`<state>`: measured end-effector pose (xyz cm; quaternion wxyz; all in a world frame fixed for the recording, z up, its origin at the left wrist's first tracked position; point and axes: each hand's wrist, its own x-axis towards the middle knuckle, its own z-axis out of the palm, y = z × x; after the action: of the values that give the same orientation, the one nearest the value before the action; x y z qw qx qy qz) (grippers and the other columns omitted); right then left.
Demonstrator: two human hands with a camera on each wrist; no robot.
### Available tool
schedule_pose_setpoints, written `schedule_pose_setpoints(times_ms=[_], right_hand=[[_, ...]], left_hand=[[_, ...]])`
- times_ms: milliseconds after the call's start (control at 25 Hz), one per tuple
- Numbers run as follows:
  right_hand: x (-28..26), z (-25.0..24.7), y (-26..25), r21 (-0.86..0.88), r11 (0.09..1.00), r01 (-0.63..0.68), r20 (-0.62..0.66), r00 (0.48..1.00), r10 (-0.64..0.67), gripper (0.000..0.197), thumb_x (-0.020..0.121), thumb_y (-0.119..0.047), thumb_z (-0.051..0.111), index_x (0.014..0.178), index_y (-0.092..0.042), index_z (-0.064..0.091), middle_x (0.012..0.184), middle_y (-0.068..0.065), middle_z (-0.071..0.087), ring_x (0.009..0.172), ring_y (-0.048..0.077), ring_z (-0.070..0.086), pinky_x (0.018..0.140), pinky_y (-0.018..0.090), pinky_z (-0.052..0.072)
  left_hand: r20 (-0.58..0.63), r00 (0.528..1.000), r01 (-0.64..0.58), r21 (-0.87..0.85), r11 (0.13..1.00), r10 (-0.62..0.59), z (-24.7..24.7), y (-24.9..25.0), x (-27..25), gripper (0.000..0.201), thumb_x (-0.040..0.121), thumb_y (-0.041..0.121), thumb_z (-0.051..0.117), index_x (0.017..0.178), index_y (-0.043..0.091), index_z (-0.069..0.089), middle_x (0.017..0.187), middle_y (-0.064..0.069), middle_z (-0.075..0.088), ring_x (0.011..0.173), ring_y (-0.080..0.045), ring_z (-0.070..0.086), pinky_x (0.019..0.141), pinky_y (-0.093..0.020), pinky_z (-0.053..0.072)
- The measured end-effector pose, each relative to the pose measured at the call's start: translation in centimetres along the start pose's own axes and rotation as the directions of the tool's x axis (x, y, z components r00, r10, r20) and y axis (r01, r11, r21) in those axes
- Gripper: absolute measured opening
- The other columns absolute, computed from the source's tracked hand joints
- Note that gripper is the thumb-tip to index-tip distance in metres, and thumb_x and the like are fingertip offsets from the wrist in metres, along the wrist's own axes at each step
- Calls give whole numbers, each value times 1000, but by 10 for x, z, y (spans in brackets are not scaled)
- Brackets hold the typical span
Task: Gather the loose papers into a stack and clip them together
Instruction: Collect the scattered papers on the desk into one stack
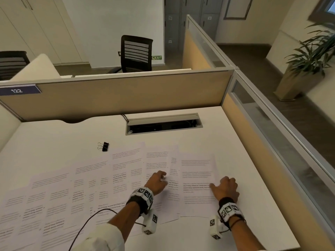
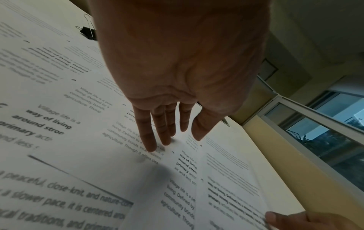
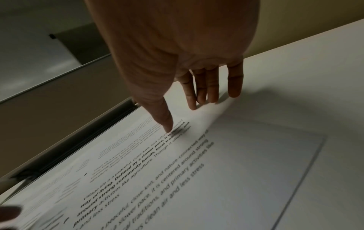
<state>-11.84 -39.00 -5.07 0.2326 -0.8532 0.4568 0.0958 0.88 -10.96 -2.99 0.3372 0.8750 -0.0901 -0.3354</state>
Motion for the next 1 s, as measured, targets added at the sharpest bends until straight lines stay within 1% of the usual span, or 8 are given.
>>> schedule_pose_setpoints(times_ms=[120, 240, 360, 560, 720, 800, 920, 1000], right_hand=[[-5, 8, -18, -36, 999, 8, 25, 1000, -7, 78, 79, -60, 70, 135, -9, 49, 138, 11, 49, 130, 31, 46, 100, 47, 46], [-6, 14, -30, -12, 1000, 2, 14, 1000, -2, 90, 76, -62, 74, 139, -5, 41, 139, 14, 46, 131, 33, 45, 99, 48, 47], [-10, 22, -46, -23, 999, 40, 20, 999, -40, 86, 76, -59, 74, 135, -5, 43, 137, 14, 45, 129, 33, 44, 98, 47, 48], [-21, 33, -70, 28, 994, 104, 78, 991, -106, 73, 78, -48, 76, 130, -7, 46, 135, 13, 47, 127, 32, 46, 98, 46, 48], [-20, 35, -70, 134, 979, 153, 148, 974, -173, 56, 76, -46, 77, 120, -16, 57, 128, 8, 51, 124, 29, 47, 99, 45, 47], [-19, 34, -68, 248, 959, 138, 192, 963, -188, 58, 74, -45, 79, 118, -18, 54, 124, 6, 54, 119, 28, 53, 97, 44, 49], [-17, 24, -62, 565, 825, -9, 256, 953, -165, 64, 78, -37, 83, 121, -21, 37, 111, 3, 59, 102, 27, 63, 93, 40, 54], [-13, 16, -54, 650, 755, -84, 264, 957, -121, 56, 82, -34, 81, 119, -19, 42, 104, 1, 62, 96, 25, 66, 92, 40, 56]], left_hand=[[14, 1000, 15, 27, 1000, -16, 3, 4, 1, 51, 99, 24, 60, 147, 15, 47, 147, -9, 53, 131, -26, 55, 106, -31, 42], [32, 999, 15, 49, 999, -17, 6, 4, 2, 54, 99, 24, 61, 149, 12, 46, 149, -10, 51, 133, -27, 54, 108, -31, 42], [55, 998, 17, 44, 999, -20, 8, 0, 2, 54, 98, 23, 62, 148, 13, 47, 151, -10, 47, 132, -28, 54, 113, -36, 44], [59, 998, 14, -60, 998, -10, 8, -10, -2, 54, 97, 17, 63, 148, 18, 47, 151, -5, 49, 128, -23, 57, 112, -40, 46], [51, 999, 19, -132, 991, -12, 13, -8, -4, 61, 95, 15, 66, 151, 15, 41, 149, -6, 49, 121, -21, 59, 103, -33, 47], [37, 999, 24, -163, 986, -18, 15, -6, -5, 64, 95, 15, 68, 152, 14, 39, 146, -7, 50, 115, -20, 60, 98, -31, 48], [30, 999, 25, -184, 983, -20, 15, -7, -5, 64, 95, 16, 67, 152, 17, 39, 145, -7, 51, 118, -23, 62, 103, -37, 52], [37, 999, 29, -186, 982, -22, 14, -8, -6, 64, 95, 17, 67, 152, 19, 39, 145, -6, 51, 120, -23, 61, 105, -40, 52]])
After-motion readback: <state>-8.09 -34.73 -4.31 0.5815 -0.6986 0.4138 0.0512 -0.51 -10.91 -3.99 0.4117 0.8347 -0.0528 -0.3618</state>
